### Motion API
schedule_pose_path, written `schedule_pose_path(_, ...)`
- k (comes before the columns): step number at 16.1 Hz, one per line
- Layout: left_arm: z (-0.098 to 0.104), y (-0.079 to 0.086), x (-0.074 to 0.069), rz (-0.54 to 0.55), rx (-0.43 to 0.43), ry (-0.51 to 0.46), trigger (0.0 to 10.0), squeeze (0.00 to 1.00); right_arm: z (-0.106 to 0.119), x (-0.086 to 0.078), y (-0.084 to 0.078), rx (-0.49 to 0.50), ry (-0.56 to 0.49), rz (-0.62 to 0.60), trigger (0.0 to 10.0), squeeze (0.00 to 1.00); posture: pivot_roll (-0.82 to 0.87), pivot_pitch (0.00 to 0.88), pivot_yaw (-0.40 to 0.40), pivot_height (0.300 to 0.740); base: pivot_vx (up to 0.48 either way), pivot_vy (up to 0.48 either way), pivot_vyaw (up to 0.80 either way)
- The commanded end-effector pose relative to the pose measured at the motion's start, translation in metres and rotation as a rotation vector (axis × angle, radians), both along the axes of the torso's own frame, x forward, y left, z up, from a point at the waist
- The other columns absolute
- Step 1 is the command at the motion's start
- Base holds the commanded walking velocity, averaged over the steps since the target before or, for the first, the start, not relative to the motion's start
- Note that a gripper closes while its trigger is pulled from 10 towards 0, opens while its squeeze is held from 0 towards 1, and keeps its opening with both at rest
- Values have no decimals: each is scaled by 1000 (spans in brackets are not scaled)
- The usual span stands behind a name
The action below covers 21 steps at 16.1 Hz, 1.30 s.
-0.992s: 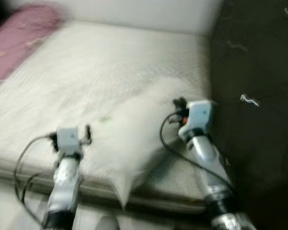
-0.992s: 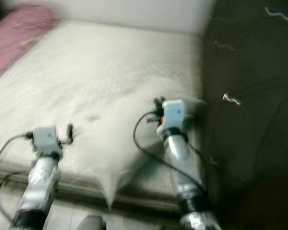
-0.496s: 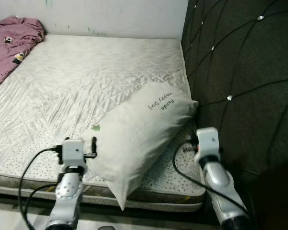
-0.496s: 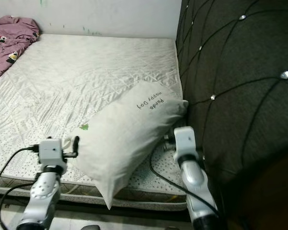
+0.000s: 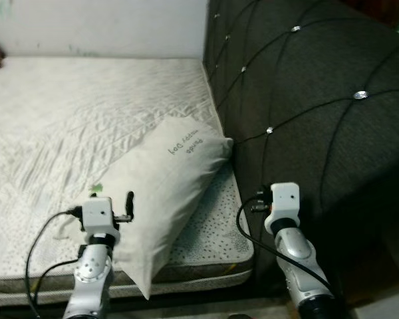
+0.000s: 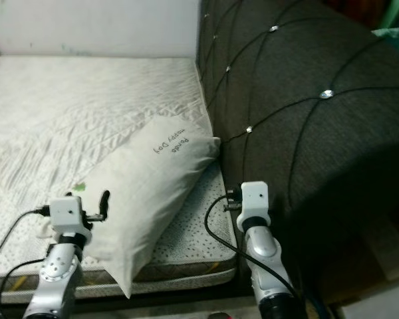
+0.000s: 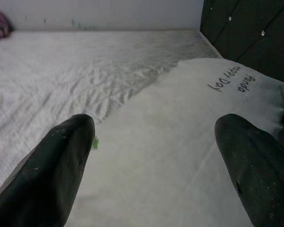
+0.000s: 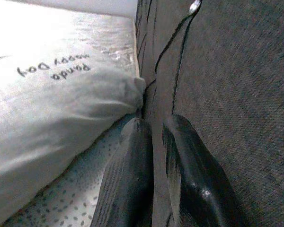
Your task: Clean up the room
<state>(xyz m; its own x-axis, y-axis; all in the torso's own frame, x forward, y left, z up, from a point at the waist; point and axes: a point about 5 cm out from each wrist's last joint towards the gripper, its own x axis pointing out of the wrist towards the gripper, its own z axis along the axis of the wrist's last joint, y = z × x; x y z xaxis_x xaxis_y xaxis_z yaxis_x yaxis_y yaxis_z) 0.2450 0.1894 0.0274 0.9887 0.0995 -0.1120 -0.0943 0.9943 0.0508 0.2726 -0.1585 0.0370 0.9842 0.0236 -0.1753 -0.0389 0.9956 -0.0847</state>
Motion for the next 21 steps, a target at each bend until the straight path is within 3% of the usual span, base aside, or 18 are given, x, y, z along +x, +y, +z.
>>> schedule_pose_path(1, -5, 6, -5, 15, -12, 31, 10000, 0, -2, 0, -4, 18, 6, -15, 10000, 0, 18, 0, 0, 740, 0, 450, 0)
schedule_pose_path(11, -4, 3, -2, -3, -59, 10, 10000, 0, -4, 4, -15, 71, 15, -55, 10000, 0, 10, 0, -1, 740, 0, 459, 0)
schedule_pose_path(14, -1, 5, 0, -1, -31, -1, 10000, 0, -5, 3, -15, 80, 20, -65, 10000, 0, 12, 0, -4, 740, 0, 0, 0)
schedule_pose_path(17, 1, 7, 1, -5, -24, -2, 10000, 0, -5, 3, -14, 84, 25, -66, 10000, 0, 12, 0, 4, 740, 0, 0, -765)
schedule_pose_path(21, -7, 11, -10, 46, -33, 48, 10000, 0, -6, 1, -17, 94, 25, -86, 10000, 0, 17, 0, 10, 740, 0, 0, -688)
